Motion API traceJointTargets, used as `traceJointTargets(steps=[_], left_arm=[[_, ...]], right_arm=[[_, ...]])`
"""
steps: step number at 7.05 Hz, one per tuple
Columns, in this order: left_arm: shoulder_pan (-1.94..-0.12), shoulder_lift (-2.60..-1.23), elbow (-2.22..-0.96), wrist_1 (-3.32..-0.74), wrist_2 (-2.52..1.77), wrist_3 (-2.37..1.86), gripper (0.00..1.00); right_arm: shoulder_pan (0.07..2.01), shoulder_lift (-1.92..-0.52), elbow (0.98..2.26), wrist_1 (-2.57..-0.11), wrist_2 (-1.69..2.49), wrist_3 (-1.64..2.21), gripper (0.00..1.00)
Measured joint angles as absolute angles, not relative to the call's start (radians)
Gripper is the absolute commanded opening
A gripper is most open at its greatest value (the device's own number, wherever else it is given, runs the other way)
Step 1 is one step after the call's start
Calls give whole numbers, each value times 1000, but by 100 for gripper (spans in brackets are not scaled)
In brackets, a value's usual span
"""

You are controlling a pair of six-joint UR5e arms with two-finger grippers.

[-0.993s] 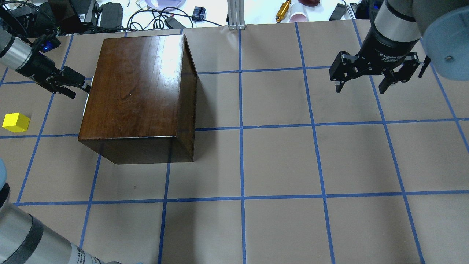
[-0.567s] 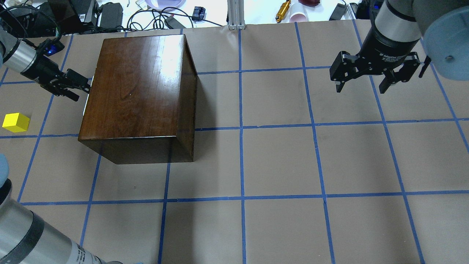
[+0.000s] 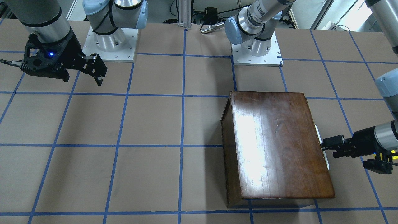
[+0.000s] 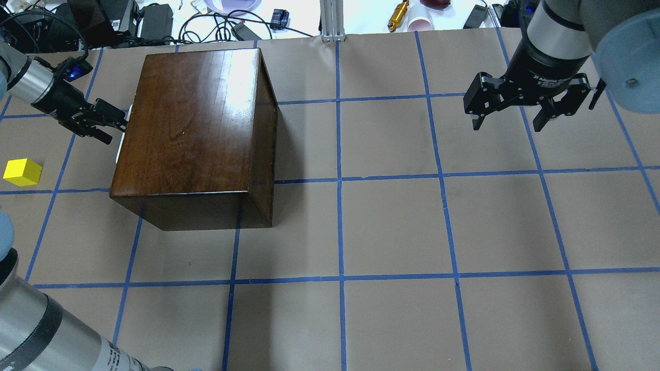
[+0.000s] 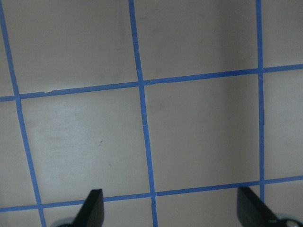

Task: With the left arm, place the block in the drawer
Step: 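Pull the drawer open with the left gripper, away from the cabinet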

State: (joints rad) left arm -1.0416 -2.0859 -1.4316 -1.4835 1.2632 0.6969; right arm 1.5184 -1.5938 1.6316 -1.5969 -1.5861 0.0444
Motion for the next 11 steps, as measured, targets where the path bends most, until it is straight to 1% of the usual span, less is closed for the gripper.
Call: traceJointTargets(steps=[11], left_arm=[[-1033,-2100,-1382,-1454,1356,778,100]], right_arm=[[1519,-1594,1631,-1597,-1586,44,100]])
